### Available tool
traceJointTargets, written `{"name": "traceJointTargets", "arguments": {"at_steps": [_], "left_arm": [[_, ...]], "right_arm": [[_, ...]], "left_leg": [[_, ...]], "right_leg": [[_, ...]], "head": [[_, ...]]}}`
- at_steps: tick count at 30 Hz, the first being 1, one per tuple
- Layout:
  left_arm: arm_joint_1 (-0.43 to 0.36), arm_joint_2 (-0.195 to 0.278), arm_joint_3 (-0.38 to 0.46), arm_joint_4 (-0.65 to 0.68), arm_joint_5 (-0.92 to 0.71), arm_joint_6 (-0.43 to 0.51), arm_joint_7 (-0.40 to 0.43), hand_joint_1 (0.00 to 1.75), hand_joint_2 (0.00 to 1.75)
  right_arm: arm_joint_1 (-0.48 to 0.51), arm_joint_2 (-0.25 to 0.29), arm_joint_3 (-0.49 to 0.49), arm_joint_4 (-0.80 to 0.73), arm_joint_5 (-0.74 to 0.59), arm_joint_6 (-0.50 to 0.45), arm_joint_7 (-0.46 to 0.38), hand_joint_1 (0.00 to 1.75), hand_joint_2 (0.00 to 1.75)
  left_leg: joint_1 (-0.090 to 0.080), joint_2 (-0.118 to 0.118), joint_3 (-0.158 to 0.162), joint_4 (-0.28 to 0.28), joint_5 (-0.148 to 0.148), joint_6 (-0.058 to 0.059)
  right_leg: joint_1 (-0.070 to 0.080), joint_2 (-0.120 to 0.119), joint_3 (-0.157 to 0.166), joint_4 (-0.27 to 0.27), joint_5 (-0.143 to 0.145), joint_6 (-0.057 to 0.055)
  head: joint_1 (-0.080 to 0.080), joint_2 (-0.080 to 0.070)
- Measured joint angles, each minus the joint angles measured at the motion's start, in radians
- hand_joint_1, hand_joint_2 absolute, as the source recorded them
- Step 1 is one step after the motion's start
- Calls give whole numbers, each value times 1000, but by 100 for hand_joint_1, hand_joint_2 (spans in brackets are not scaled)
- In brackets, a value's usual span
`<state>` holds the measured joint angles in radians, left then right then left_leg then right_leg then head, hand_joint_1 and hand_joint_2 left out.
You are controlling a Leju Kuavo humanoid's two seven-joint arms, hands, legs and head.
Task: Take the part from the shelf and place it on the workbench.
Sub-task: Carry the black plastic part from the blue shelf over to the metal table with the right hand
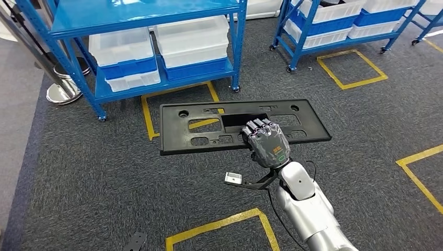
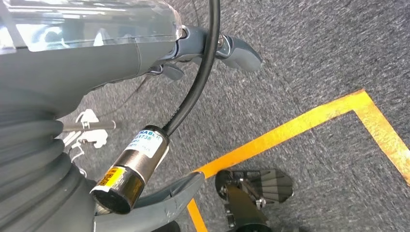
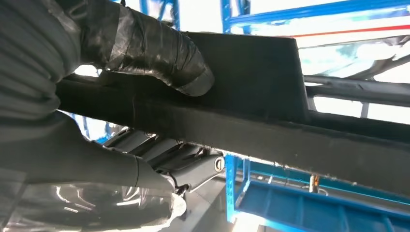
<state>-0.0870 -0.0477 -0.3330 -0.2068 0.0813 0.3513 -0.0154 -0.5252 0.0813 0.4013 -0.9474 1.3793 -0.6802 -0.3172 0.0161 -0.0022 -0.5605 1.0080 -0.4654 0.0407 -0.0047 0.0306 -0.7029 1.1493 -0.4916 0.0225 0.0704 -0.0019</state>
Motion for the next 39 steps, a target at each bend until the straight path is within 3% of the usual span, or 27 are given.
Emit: {"name": "traceJointTargets", "arguments": {"at_steps": [2, 3, 4, 6, 8, 9, 12, 14, 16, 18, 19, 21, 23, 25, 28, 30, 31, 34, 35, 37, 39], "left_arm": [[3, 0, 0, 0, 0, 0, 0, 0, 175], [4, 0, 0, 0, 0, 0, 0, 0, 175], [4, 0, 0, 0, 0, 0, 0, 0, 175], [3, 0, 0, 0, 0, 0, 0, 0, 175], [1, 0, 0, 0, 0, 0, 0, 0, 175], [0, 0, 0, 0, 0, 0, 0, 0, 175], [-1, -1, 0, 0, 0, 0, 0, 0, 175], [-4, -1, 0, 0, 0, -1, 0, 0, 175], [-2, -1, 0, 0, 0, -2, -1, 0, 175], [2, 0, 0, 0, 0, -3, -1, 0, 175], [3, 0, 0, 0, 0, -3, -1, 0, 175], [2, 0, 0, 0, 0, -3, -1, 0, 175], [1, 1, 0, 0, -1, -4, -1, 0, 175], [1, 1, 0, 0, -1, -5, -1, 0, 175], [1, 1, 0, 0, -1, -5, -1, 0, 175], [0, 1, 0, 0, -2, -6, -2, 0, 175], [-1, 1, 0, 1, -5, -7, -3, 0, 175], [-5, 0, 0, 1, -17, -12, -3, 0, 175], [-5, 0, 0, 1, -20, -13, -3, 0, 175], [-7, 0, 0, 1, -23, -15, -2, 0, 175], [-9, 0, 0, 1, -29, -17, -1, 0, 175]], "right_arm": [[1, 0, 0, 0, 0, 0, 0, 175, 175], [3, -1, 0, 1, 0, 0, 0, 175, 175], [4, -1, 0, 1, 0, 0, 0, 175, 175], [3, -2, 0, 1, 0, 0, 0, 175, 175], [1, -2, 0, 0, 0, 0, 0, 175, 175], [1, -2, 0, 0, 0, 0, 0, 175, 175], [1, -3, -1, 0, -1, 0, 0, 175, 175], [0, -3, -4, 0, -2, 0, 0, 175, 175], [-1, -2, -5, 0, -3, 0, 1, 175, 175], [0, 0, -6, 0, -1, 0, 2, 175, 175], [1, 0, -6, 0, 1, 0, 4, 175, 175], [2, 0, -6, 0, 4, 0, 6, 175, 175], [1, 0, -6, 0, 6, 0, 10, 175, 175], [1, 0, -6, 0, 6, 0, 12, 175, 175], [1, 0, -6, 0, 6, 0, 12, 175, 175], [0, 0, -6, -2, 9, 0, 14, 175, 175], [-1, -2, -8, -4, 11, 0, 17, 175, 175], [0, -12, -12, -11, 13, 0, 31, 175, 175], [4, -15, -14, -16, 11, 0, 30, 175, 175], [14, -18, -23, -37, 14, 0, 20, 175, 175], [18, -18, -33, -62, 24, 0, 12, 175, 175]], "left_leg": [[-3, 26, -5, 1, 1, 2], [-3, 39, -7, 3, 1, 2], [-3, 51, -8, 5, 0, 1], [-4, 74, -7, 9, -4, -3], [-9, 94, -5, 12, -9, -11], [-12, 102, -4, 13, -10, -16], [-13, 121, 1, 12, -16, -32], [-8, 83, -14, 50, -48, -42], [-5, 27, -65, 169, -116, -49], [-4, 11, -119, 286, -156, -52], [-4, 9, -126, 296, -146, -52], [-2, -4, -87, 203, -76, -49], [1, -43, -35, 83, -18, -43], [4, -71, -19, 45, -9, -41], [4, -74, -18, 45, -10, -41], [2, -73, -16, 36, -14, -39], [3, -60, -13, 26, -11, -30], [4, 25, -7, 5, -1, -2], [2, 45, -7, 6, -4, -2], [2, 64, -4, 10, -10, -8], [-3, 81, -2, 15, -17, -19]], "right_leg": [[-5, -21, -58, 134, -59, 6], [-7, -24, -72, 172, -69, 9], [-9, -27, -62, 163, -56, 10], [-9, -52, 13, 36, 1, 8], [0, -89, 78, -83, 35, -3], [4, -98, 90, -108, 37, -8], [5, -71, 87, -119, 43, -24], [-3, -51, 88, -127, 50, -36], [-6, -29, 87, -129, 55, -44], [-5, -2, 84, -127, 56, -45], [-5, 12, 84, -125, 56, -45], [-6, 40, 84, -119, 55, -44], [-8, 61, 82, -114, 54, -41], [-9, 67, 80, -113, 53, -39], [-8, 67, 80, -112, 53, -38], [-9, 84, 70, -112, 58, -26], [-7, 74, 58, -100, 53, -16], [-9, -10, -52, 112, -34, 11], [-13, -27, -65, 144, -38, 15], [-14, -51, 1, 23, 22, 12], [-6, -79, 58, -85, 52, 3]], "head": [[1, 0], [1, 0], [1, 0], [1, 0], [1, 0], [0, 0], [0, 0], [0, 0], [0, 0], [0, 0], [0, 0], [0, 0], [0, 0], [1, 0], [1, 0], [0, 0], [3, 0], [12, 0], [12, 0], [12, 0], [12, 0]]}}
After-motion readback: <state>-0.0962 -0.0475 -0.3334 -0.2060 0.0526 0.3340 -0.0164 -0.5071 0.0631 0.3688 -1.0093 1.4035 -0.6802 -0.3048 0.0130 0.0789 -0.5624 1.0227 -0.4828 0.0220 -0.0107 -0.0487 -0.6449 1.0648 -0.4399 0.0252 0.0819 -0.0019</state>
